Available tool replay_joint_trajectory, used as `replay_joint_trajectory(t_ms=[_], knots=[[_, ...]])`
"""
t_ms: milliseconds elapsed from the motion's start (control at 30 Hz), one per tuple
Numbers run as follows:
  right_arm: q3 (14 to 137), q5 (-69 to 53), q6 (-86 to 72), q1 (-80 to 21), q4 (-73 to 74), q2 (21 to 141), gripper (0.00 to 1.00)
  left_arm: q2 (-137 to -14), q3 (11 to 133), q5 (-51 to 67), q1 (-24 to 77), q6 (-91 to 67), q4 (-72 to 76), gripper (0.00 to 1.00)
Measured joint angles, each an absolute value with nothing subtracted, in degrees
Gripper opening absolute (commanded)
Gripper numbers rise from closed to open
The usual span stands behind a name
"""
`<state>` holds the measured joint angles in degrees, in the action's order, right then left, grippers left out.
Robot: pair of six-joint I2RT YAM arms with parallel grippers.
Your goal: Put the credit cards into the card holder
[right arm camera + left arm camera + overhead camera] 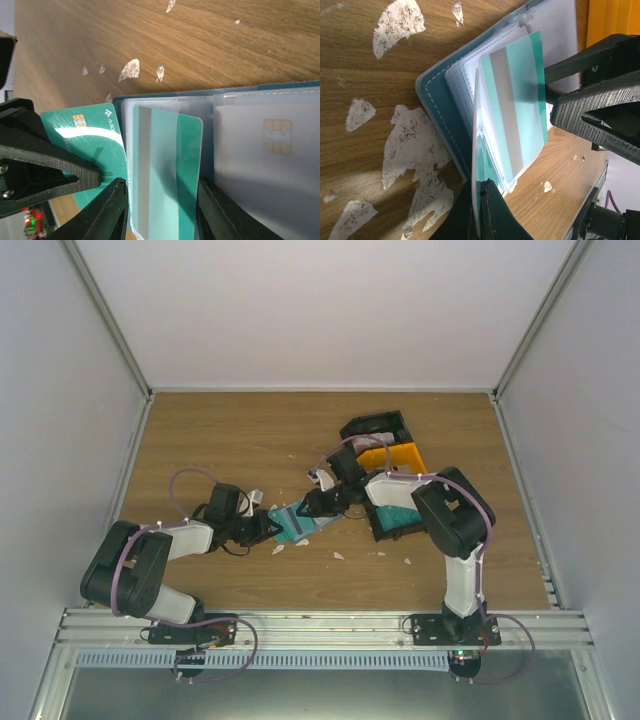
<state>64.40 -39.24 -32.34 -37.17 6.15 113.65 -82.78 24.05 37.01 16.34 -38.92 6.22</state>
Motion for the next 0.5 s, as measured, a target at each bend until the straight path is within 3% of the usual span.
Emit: replay_joint_trajectory(t_ms=[500], knots=[[71.31,-18.96,-27.83,-44.64,17.98,112.53,0.41,-83.37,24.08,37.19,16.34,-38.87,6.72,0.0]])
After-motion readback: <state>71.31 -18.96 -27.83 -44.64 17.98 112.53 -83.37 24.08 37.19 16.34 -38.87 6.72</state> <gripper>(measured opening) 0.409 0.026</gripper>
